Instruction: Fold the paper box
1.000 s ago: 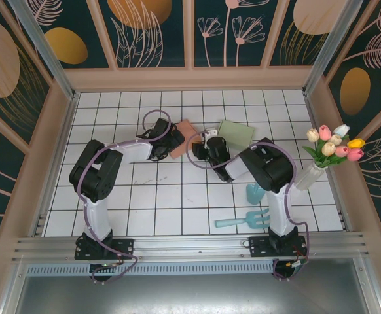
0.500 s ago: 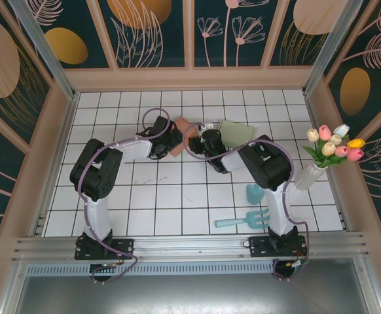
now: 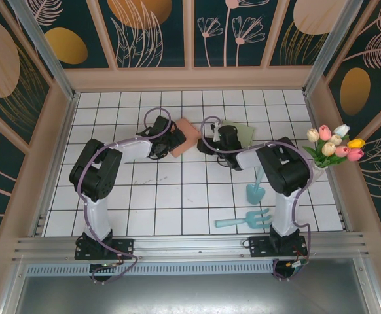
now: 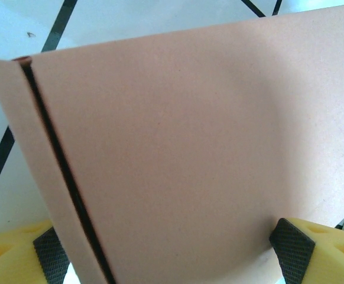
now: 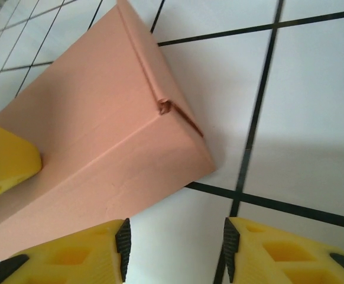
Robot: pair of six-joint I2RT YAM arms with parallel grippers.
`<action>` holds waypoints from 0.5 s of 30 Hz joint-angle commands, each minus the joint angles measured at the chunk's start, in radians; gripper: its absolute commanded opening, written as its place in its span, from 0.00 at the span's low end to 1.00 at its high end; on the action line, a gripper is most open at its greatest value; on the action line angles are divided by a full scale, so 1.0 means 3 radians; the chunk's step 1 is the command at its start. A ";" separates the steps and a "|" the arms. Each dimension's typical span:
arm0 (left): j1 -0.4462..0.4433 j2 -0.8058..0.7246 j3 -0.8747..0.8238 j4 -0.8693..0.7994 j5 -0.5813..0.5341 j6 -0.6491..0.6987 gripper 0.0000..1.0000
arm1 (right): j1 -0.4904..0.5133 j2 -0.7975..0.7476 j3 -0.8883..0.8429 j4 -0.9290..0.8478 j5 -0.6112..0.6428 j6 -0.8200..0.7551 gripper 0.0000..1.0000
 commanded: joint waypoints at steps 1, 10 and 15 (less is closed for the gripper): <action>-0.0044 -0.0084 -0.0012 0.0044 0.0206 0.0131 0.89 | -0.0046 -0.0135 -0.0009 -0.0199 -0.0132 0.0134 0.37; -0.0013 -0.0470 0.0161 0.0028 0.0010 0.0607 0.91 | -0.0274 0.0159 0.0262 -0.0284 -0.0492 0.0300 0.04; 0.0220 -0.0047 0.0681 -0.0066 0.0250 0.1021 0.91 | -0.0313 0.0333 0.0532 -0.0484 -0.0559 0.0247 0.03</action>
